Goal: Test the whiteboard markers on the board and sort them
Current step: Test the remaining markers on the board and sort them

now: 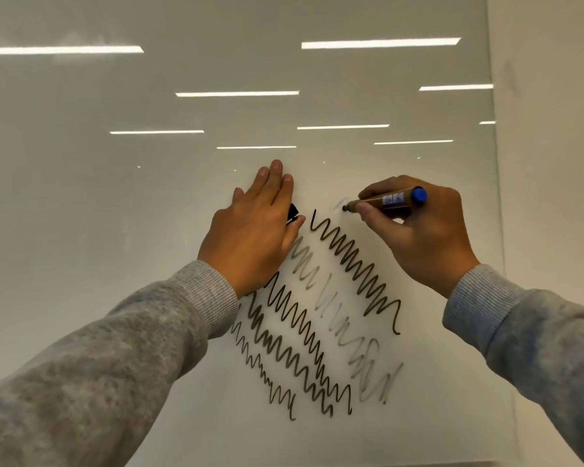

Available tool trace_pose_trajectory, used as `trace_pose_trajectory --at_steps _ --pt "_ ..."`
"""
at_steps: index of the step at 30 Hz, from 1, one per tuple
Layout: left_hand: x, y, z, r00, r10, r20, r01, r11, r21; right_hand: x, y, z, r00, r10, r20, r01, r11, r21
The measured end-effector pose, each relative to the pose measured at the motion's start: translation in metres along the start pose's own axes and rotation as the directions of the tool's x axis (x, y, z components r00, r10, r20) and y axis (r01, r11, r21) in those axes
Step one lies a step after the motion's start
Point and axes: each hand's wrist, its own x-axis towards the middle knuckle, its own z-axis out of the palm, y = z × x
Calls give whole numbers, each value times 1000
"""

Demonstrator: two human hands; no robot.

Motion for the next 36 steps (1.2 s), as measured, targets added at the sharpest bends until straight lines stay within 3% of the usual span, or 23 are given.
trace_pose_trajectory --at_steps 5,8,12,15,19,22,26,29,33,36 --pt "0 1 4 1000 -13 -6 13 1000 5 -3 5 -6 998 13 -54 -13 1000 -3" --pt "0 0 5 1000 -10 -13 10 1000 8 -7 5 -7 1000 -19 16 19 999 -29" --pt "0 0 4 1000 -7 -7 7 1000 9 -8 9 -13 997 33 -74 -33 999 0" --pt "-1 1 2 1000 -1 1 1 1000 18 -13 9 -13 1000 2 6 -2 999 -40" --pt "-1 0 3 1000 -5 5 5 1000 9 -18 14 -18 998 7 -65 -9 999 -33" --pt "-1 0 5 1000 -9 8 8 1000 14 -28 17 -22 1000 -16 8 17 999 -52" --pt "-1 0 7 1000 -6 1 6 1000 10 -37 23 -25 999 7 -38 -6 1000 4" --pt "-2 1 6 1000 -5 -7 5 1000 5 -42 25 -26 999 -41 34 43 998 -35" --pt "-3 2 3 1000 -12 -1 12 1000 0 -44 28 -28 998 13 -56 -13 1000 7" --pt "-3 3 3 1000 -17 9 17 1000 6 -50 29 -29 999 -14 52 16 1000 -24"
